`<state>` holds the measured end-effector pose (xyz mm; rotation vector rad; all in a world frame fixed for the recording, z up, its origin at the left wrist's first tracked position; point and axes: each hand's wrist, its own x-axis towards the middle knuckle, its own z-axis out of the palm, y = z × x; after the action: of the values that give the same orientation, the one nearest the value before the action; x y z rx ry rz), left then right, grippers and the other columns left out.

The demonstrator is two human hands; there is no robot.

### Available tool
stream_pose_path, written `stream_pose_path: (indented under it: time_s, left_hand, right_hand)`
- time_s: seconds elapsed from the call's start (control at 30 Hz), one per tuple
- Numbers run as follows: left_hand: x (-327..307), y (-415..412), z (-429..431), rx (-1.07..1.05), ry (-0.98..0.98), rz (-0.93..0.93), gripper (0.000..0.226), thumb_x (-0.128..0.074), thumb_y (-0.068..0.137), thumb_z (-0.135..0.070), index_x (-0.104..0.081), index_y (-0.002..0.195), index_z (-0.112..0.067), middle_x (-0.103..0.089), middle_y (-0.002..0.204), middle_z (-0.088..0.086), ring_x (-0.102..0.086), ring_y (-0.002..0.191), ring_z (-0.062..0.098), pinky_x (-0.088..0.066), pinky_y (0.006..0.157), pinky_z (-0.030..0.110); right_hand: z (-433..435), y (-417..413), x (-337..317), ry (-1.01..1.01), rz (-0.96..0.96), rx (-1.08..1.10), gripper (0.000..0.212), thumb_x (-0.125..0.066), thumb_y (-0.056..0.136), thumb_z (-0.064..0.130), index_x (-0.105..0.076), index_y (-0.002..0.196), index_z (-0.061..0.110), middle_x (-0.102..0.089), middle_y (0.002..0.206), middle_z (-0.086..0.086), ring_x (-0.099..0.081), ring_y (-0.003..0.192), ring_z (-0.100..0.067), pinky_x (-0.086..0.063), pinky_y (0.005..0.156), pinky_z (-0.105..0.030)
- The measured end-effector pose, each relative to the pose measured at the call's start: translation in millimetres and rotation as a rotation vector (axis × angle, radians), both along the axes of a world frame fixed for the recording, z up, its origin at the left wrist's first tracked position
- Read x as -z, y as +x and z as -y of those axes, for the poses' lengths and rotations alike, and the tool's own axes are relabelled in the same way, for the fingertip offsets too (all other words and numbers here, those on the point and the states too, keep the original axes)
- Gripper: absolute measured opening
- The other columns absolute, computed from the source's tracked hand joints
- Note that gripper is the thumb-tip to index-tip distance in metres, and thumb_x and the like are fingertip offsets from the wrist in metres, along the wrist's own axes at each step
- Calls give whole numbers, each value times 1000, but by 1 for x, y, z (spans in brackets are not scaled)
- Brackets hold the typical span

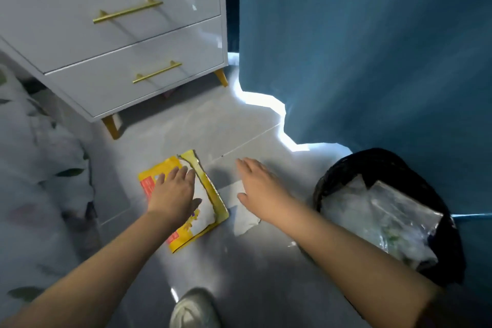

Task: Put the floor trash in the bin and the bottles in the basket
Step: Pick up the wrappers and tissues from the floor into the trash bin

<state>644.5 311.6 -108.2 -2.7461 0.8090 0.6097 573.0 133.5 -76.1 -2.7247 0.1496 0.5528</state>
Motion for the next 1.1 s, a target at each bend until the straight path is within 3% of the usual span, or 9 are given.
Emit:
stream_pose_path:
  time_s: [0.1, 0.23, 0.37, 0.47, 0.6, 0.73, 0.93, 1.1]
  left_hand:
    - [39, 7, -24, -176, 23, -91, 63, -52, 90, -49, -32, 139, -15, -38, 143, 5, -36, 133, 24, -35, 104, 39]
    - [79, 10, -47, -587, -60, -246, 71, -62, 84, -46, -30, 138, -13, -41, 139, 10, -43, 128, 30, -43, 95, 43]
    - [108, 7, -60, -1021, -238, -303, 87, -74, 74, -46, -28, 137, -7, -39, 136, 16, -45, 125, 37, -42, 98, 46]
    - [125, 3, -59, -1215, -338, -336, 89, -79, 69, -46, -31, 133, -6, -37, 133, 18, -44, 124, 38, -42, 98, 47]
    - [136, -2, -55, -1362, -402, -307, 91, -82, 66, -42, -32, 132, -5, -36, 134, 19, -43, 125, 39, -41, 98, 48]
    - [143, 0, -53, -1440, -440, -292, 88, -85, 65, -35, -31, 129, -6, -38, 132, 18, -44, 123, 39, -43, 96, 49]
    - [156, -1, -59, -1493, -484, -292, 84, -85, 65, -31, -28, 123, -9, -41, 128, 19, -50, 116, 40, -46, 94, 55]
    - [155, -2, -66, -1545, -598, -317, 69, -81, 73, -26, -35, 121, -6, -56, 118, 16, -60, 104, 36, -50, 77, 44]
  right_hand:
    - [-11, 16, 58, -28, -174, 34, 61, -57, 91, 19, -27, 143, 10, -34, 144, -11, -34, 134, -29, -36, 105, -37]
    - [-9, 20, 111, -171, -283, 23, 58, -57, 89, 16, -30, 141, 15, -37, 143, -10, -35, 133, -28, -40, 101, -38]
    - [-5, 25, 140, -250, -307, 11, 77, -65, 84, 19, -19, 146, 21, -23, 152, -9, -22, 140, -29, -34, 106, -41]
    - [-4, 29, 150, -262, -277, -6, 99, -76, 77, 27, -8, 149, 29, -9, 156, -8, -11, 144, -32, -31, 108, -47]
    - [-3, 26, 160, -348, -301, -121, 119, -80, 72, 35, 11, 149, 36, 11, 159, -6, 8, 145, -40, -16, 113, -58]
    - [0, 23, 168, -426, -289, -200, 122, -80, 72, 37, 16, 147, 36, 17, 158, -7, 13, 144, -41, -12, 114, -62]
    - [-3, 27, 180, -443, -239, -209, 119, -80, 72, 37, 12, 148, 35, -2, 158, -8, -4, 145, -37, -20, 113, -55]
    - [-3, 28, 188, -481, -205, -216, 116, -80, 71, 39, 7, 148, 34, -20, 151, -12, -22, 138, -33, -32, 108, -47]
